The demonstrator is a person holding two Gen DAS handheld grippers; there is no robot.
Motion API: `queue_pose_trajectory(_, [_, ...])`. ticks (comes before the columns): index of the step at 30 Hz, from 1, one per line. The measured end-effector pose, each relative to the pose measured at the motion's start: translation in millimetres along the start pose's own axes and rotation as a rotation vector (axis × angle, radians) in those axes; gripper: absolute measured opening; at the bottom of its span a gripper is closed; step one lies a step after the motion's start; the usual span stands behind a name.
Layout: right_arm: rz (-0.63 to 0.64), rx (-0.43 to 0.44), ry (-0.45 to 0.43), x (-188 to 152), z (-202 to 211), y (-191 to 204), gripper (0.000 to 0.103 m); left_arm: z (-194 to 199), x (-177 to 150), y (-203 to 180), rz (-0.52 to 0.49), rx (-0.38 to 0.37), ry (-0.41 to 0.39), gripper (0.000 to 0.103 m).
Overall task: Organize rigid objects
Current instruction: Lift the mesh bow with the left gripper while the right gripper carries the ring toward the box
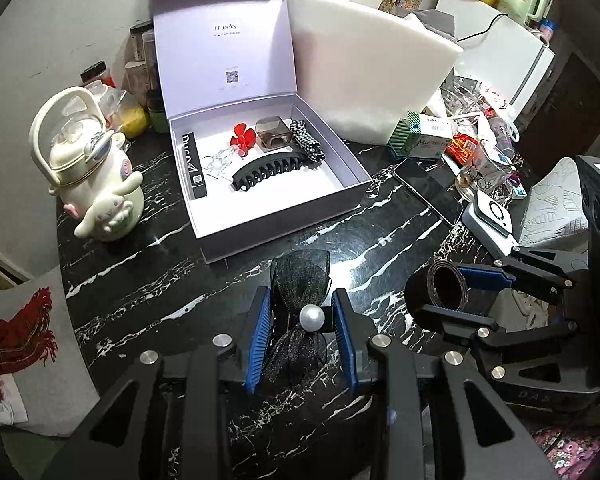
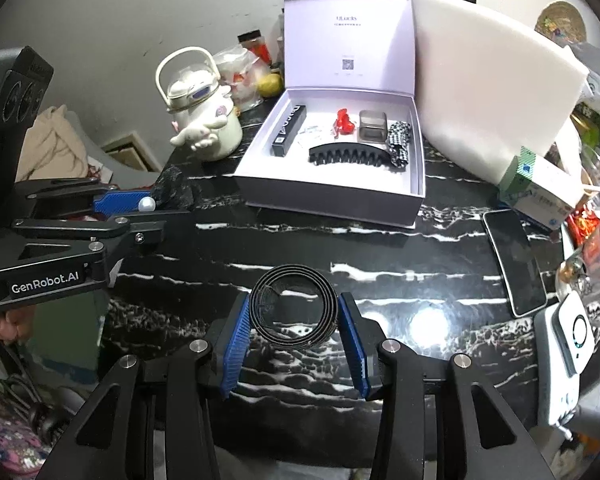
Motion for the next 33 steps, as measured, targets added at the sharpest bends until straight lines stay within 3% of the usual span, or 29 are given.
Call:
queue_pose_trajectory(20, [-0.008,0.012,0.080,53,-55,-41,0.042,-64,55,25,0.010,-0.010,0.093,0.031])
queue_pose_trajectory(33, [0.012,0.046,0.118,97,-94,-60,0.042,-101,94,48,0.027,0.020,0.106,0.031])
Point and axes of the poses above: each gripper's, at about its wrist camera, not at the fingertips, and z roughly against the way its jaws point, y to its left, x to its top, the point moved 6 cm from there along -z, roughly the way its jaws point, and after that the axes turned 3 degrees about z, right-handed, at the moved point
